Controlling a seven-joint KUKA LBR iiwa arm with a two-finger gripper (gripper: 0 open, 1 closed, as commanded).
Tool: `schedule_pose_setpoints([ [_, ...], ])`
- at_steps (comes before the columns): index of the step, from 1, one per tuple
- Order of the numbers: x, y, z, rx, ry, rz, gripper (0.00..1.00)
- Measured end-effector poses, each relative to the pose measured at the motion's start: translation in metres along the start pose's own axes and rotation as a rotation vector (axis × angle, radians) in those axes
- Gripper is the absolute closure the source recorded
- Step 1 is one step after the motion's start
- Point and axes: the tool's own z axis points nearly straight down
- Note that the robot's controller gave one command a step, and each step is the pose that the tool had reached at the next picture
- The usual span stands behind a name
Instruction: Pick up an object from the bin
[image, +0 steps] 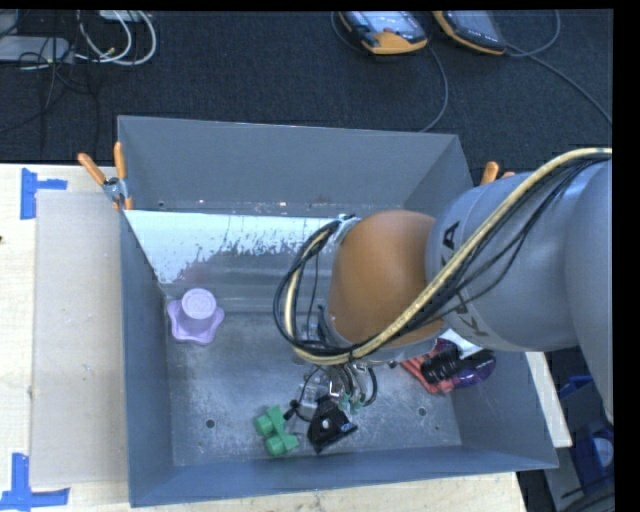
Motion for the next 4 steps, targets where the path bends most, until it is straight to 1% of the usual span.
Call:
schedule_pose_setpoints([
  [1, -0.002, -0.006, 0.053, -0.001, -0.002, -0.124, 0.0],
  [2, 0.008, -0.02, 0.075, 0.002, 0.006, -0.007, 0.0],
  [3, 0.002, -0.018, 0.084, 0.0, 0.002, -0.069, 0.0],
  [4, 0.01, -0.039, 0.091, 0.001, 0.008, -0.062, 1.0],
])
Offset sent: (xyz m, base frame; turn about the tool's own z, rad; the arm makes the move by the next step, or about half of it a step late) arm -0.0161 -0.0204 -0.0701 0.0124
